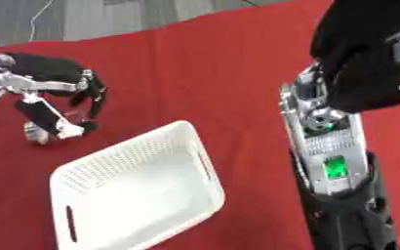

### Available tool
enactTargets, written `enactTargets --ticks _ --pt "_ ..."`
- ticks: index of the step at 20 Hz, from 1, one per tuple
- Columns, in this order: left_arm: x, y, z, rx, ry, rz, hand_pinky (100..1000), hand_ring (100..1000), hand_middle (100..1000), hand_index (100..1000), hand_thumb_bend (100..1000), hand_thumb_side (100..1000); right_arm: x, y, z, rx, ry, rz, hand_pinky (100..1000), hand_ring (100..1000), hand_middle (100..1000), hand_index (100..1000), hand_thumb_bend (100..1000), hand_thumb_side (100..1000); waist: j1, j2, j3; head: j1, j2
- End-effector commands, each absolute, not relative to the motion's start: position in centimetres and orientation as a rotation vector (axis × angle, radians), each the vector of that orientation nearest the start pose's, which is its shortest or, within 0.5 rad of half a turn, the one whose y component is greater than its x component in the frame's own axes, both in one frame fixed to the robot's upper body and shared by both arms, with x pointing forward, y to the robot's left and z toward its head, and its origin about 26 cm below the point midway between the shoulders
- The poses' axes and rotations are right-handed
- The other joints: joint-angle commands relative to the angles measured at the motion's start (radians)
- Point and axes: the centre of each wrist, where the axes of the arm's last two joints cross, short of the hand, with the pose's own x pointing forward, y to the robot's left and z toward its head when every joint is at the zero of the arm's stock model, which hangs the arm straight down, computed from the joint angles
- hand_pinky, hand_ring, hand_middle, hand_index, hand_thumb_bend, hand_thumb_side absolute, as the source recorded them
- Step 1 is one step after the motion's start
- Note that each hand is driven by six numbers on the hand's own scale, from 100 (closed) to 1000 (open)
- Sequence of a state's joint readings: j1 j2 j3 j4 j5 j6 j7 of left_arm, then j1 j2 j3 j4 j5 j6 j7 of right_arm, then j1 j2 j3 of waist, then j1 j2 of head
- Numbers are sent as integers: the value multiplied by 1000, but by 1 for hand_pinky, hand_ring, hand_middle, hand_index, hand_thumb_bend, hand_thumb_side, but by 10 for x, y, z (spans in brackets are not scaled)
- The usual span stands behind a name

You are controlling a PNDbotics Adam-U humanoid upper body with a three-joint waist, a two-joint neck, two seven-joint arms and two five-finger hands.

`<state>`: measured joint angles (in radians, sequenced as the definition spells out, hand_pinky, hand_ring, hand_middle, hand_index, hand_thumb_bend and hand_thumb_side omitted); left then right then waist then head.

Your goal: Pick up objects on the table and place them in the box.

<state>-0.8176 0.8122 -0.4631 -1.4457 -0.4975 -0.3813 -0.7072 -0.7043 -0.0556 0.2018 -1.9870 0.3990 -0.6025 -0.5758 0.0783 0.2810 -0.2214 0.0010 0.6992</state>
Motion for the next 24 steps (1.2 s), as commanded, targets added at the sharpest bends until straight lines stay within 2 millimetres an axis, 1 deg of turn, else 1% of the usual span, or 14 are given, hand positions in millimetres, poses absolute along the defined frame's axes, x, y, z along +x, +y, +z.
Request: enactTargets --ticks 1,4,8,9,10,16,21,24 --pt "399 299 271 743 -1176 -2142 668 760 811 775 392 571 297 -125 294 -115 2913 237 576 583 600 638 100 1000 -4 -20 10 12 3" --pt "396 303 277 838 -1041 -2105 744 818 857 832 488 598 298 -128 293 -94 2921 227 576 583 600 638 100 1000 -7 -25 24 16 12" --pt "391 305 282 921 -989 -2081 780 844 886 876 536 586 299 -132 291 -72 2929 221 576 583 600 638 100 1000 -13 -31 39 27 21" --pt "391 307 282 938 -982 -2076 788 849 889 876 524 553 299 -132 291 -68 2930 221 576 583 600 638 100 1000 -14 -32 41 29 21" --pt "391 309 282 957 -974 -2069 790 851 887 878 547 574 300 -133 291 -65 2932 220 576 583 600 638 100 1000 -15 -33 42 30 19" --pt "396 324 278 1036 -975 -2008 776 833 875 882 535 533 300 -133 291 -61 2935 220 575 582 599 638 100 1000 -21 -32 45 32 15" --pt "403 337 264 1049 -1023 -1969 743 821 868 873 507 494 299 -132 292 -74 2929 233 575 582 599 638 100 1000 -24 -26 35 37 9" --pt "406 346 255 1057 -1048 -1946 711 792 853 861 506 472 299 -130 293 -85 2925 239 575 582 599 638 100 1000 -27 -21 28 35 7"
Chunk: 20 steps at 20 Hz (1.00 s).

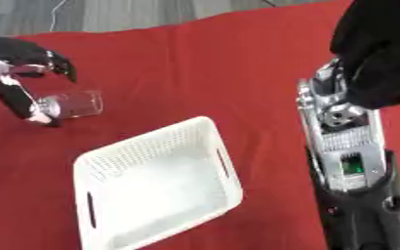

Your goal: Pick up objects on the table and place them in the box.

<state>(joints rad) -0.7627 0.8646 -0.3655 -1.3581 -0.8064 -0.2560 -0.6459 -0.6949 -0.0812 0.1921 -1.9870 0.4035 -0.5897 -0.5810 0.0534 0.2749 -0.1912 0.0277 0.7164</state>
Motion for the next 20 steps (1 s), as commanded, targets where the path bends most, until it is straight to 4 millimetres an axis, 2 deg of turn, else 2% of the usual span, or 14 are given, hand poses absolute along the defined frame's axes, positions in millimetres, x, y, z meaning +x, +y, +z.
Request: enactTargets --ticks 1,3,5,7,8,9,11,12,13,14,15,17,18,20 --pt "407 348 252 1055 -1052 -1942 700 781 846 863 522 468 299 -130 293 -88 2925 240 576 582 599 638 100 1000 -3 -13 -4 8 -10" --pt "410 351 247 1048 -1051 -1937 682 761 827 859 531 467 298 -129 294 -95 2923 243 575 581 597 637 100 1000 -4 -11 -8 10 -6" --pt "412 353 243 1038 -1053 -1938 582 701 783 838 522 457 298 -128 295 -100 2921 247 575 581 596 638 100 1000 -5 -8 -11 13 -2" --pt "414 355 239 1032 -1045 -1937 265 603 734 802 505 420 298 -128 295 -104 2920 250 575 581 596 638 100 1000 -5 -6 -13 19 -1" --pt "414 356 238 1030 -1039 -1934 150 536 690 782 492 399 298 -128 295 -105 2919 250 575 580 596 638 100 1000 -4 -5 -13 21 -1" --pt "415 358 236 1028 -1033 -1931 101 507 662 765 469 381 298 -128 295 -106 2919 250 575 580 596 638 100 1000 -4 -5 -14 22 -1" --pt "415 361 234 1022 -1024 -1920 100 413 563 686 357 326 298 -128 295 -106 2918 251 576 580 595 638 100 1000 -4 -4 -14 21 2" --pt "414 362 232 1020 -1023 -1913 100 349 503 607 121 313 298 -128 295 -105 2918 251 576 580 595 638 100 1000 -4 -4 -13 21 4" --pt "414 363 232 1019 -1028 -1904 100 320 471 555 100 332 298 -128 295 -104 2918 250 576 580 595 638 100 1000 -4 -5 -12 20 6" --pt "414 364 232 1020 -1038 -1893 100 267 411 472 100 415 298 -129 295 -101 2919 249 576 579 595 638 100 1000 -5 -6 -10 20 8" --pt "414 364 233 1022 -1051 -1880 100 234 381 433 100 436 298 -129 295 -99 2921 247 576 579 595 638 100 1000 -6 -6 -8 20 10" --pt "413 364 234 1021 -1070 -1862 100 100 230 277 100 394 299 -130 295 -95 2922 246 575 578 591 638 100 1000 -7 -8 -5 21 11" --pt "413 364 235 1022 -1085 -1860 100 100 182 227 100 395 299 -130 294 -92 2923 244 575 578 591 638 100 1000 -7 -9 -3 23 12" --pt "411 363 237 1032 -1112 -1865 100 100 102 183 100 382 299 -131 294 -89 2924 243 576 578 590 638 100 1000 -7 -10 -1 26 12"
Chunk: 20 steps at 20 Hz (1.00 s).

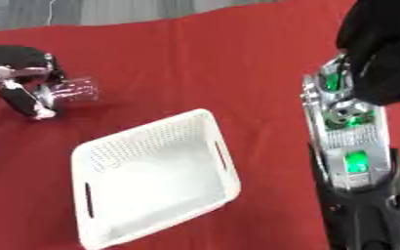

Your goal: Pick up objects on the table and place them in the box.

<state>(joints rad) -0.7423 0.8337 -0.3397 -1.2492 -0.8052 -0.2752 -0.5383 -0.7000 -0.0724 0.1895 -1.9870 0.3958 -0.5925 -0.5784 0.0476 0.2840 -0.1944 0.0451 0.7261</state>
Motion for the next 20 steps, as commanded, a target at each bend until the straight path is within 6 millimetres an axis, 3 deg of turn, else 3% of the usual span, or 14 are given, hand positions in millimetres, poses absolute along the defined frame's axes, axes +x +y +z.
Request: enactTargets --ticks 1,8,12,20 --pt "411 363 237 1043 -1122 -1872 100 100 100 171 100 378 299 -131 294 -88 2924 243 576 578 590 638 100 1000 -2 -19 3 10 2" --pt "408 364 242 1089 -1143 -1910 100 100 100 149 100 371 300 -133 293 -74 2927 240 576 578 590 638 100 1000 -2 -23 11 10 7" --pt "405 361 258 1087 -1181 -1906 100 100 100 138 100 378 300 -135 292 -56 2934 225 576 578 590 638 100 1000 2 -29 24 1 21" --pt "393 347 288 1054 -1281 -1885 100 100 100 135 100 391 301 -139 288 -30 2947 202 576 578 590 638 100 1000 14 -49 42 -6 22"
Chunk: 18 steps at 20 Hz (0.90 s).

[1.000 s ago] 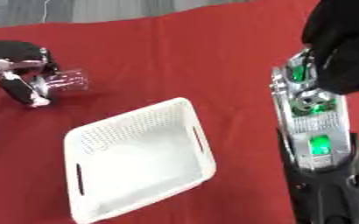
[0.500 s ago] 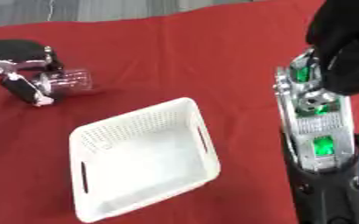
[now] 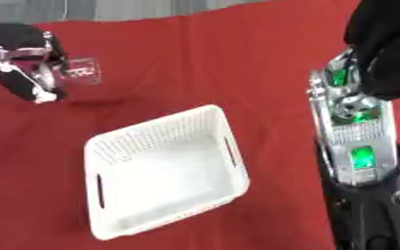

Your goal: Pick up objects on the table and place them in the box.

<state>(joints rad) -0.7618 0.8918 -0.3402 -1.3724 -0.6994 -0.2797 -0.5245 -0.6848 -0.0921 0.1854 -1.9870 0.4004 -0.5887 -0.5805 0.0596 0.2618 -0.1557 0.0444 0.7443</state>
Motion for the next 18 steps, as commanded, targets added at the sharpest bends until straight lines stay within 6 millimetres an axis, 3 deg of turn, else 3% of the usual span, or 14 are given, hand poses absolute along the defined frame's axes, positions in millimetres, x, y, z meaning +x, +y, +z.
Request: enactTargets --ticks 1,10,18 --pt "391 345 292 1053 -1292 -1883 100 100 100 135 100 393 301 -139 288 -27 2948 200 576 578 591 638 100 1000 3 -29 6 -6 3" --pt "364 317 313 929 -1447 -1936 100 100 100 137 100 404 302 -143 283 -2 2964 177 576 578 591 638 100 1000 13 -53 23 -20 0" --pt "317 280 315 783 -1553 -2121 100 100 100 138 100 399 302 -143 283 -4 2962 173 577 578 591 638 100 1000 16 -56 20 -28 -1"
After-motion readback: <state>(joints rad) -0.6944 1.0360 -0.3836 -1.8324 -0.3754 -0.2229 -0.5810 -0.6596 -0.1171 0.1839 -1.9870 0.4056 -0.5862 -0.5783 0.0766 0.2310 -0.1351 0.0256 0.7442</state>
